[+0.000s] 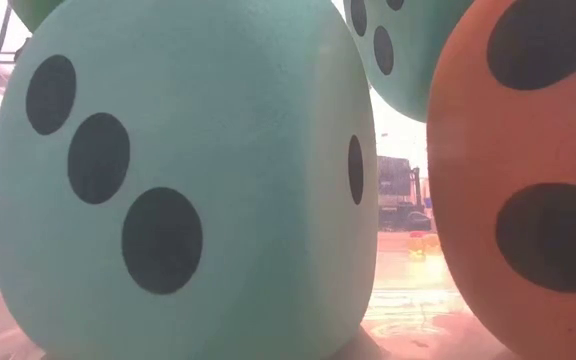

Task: Pick & Place Dice
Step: Put the bottom small black dice into the transparent bin

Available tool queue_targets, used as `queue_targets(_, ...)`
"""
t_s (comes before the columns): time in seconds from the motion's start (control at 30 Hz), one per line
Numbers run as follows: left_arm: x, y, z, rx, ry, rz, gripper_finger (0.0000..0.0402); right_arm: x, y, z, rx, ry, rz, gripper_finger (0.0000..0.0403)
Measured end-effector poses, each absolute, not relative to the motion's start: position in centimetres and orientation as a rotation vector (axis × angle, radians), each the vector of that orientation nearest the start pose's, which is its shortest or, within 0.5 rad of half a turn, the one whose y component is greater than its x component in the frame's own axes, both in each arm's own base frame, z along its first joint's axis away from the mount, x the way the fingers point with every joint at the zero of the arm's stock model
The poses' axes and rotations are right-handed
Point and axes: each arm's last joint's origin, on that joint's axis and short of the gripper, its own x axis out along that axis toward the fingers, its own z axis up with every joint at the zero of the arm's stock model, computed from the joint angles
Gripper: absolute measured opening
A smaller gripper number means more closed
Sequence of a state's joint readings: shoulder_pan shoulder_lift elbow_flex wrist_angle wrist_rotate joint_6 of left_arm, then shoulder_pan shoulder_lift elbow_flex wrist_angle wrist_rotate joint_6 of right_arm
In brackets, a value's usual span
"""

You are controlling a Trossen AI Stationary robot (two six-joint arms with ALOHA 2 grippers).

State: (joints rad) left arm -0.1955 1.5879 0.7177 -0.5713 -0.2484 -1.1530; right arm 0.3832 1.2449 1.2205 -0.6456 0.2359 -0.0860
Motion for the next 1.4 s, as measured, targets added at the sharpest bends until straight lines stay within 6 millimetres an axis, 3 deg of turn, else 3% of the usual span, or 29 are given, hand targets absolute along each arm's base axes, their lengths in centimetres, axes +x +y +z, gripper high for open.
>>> queue_targets(0.3,24.2,-4.0,13.3,-0.611,1.171,0.848,0.0047,24.1,9.0,34.8,-0.287,0.633,0.169,0.0343)
queue_targets(0.7,25.6,-4.6,16.7,-0.509,1.124,0.897,0.005,24.1,9.0,34.8,-0.283,0.634,0.168,0.0343)
queue_targets(0.93,26.0,-5.6,19.4,-0.465,1.087,0.956,0.0052,24.1,9.0,34.8,-0.287,0.633,0.169,0.0343)
queue_targets(1.4,27.0,-9.3,25.5,-0.33,0.9,0.877,0.0053,24.1,9.0,34.8,-0.288,0.633,0.169,0.0343)
